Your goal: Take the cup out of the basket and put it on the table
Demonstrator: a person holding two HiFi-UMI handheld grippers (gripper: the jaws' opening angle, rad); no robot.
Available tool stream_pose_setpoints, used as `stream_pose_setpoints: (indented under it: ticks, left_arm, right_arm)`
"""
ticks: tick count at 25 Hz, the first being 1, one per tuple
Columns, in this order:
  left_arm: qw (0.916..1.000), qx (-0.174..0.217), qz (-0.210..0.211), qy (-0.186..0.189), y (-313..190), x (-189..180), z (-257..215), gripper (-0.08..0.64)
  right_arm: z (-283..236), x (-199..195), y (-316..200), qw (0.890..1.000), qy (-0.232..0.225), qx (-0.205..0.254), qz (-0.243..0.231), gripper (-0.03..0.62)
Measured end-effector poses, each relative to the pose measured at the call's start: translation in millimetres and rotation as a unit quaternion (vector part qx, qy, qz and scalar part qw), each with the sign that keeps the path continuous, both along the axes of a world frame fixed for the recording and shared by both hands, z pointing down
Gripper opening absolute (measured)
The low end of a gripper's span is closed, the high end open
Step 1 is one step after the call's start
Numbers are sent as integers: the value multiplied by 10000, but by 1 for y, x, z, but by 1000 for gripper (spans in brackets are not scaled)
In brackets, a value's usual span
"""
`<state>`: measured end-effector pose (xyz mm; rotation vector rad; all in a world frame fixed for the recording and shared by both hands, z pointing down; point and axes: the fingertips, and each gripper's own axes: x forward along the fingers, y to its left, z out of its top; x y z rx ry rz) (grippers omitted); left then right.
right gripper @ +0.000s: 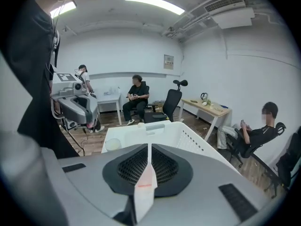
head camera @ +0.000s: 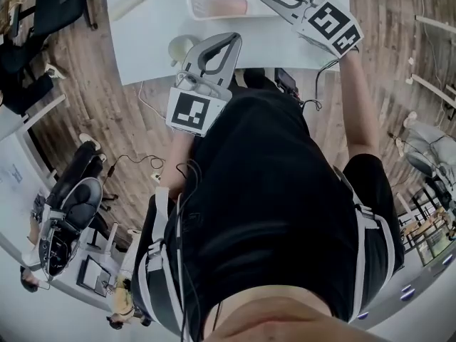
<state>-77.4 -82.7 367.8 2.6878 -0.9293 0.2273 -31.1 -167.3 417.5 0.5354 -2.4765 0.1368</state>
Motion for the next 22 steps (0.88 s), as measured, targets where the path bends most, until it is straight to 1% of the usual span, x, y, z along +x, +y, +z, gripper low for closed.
stream_pose_setpoints:
  ticks: [4,8,10,11,14,18,22]
  left_arm:
    - [9999,-123,-58,49,6,0,5,21]
    - [9998,-145,-76,118,12,1,7,21]
    - [9997,-152,-57,155,14,0,4,21]
    - [9997,-153,-40,162,15,1,4,21]
    - [9998,-100,11,148,15,3,2,21]
    - [9998,-121,75,120,16,2,2,21]
    - [9996,-143,221,37,20,5,7,21]
  right_arm:
    - [26,4,-17,9987,396,-174,-287,21]
    - [53,4,-29,9959,683,-361,-468,30]
    - [65,5,-36,9941,857,-429,-513,76]
    - [71,6,-39,9929,951,-472,-542,87]
    - [82,1,-41,9881,1130,-676,-797,99]
    - [95,-14,-35,9798,1181,-1036,-1239,114]
    - [116,-20,-33,9718,1384,-1264,-1431,141]
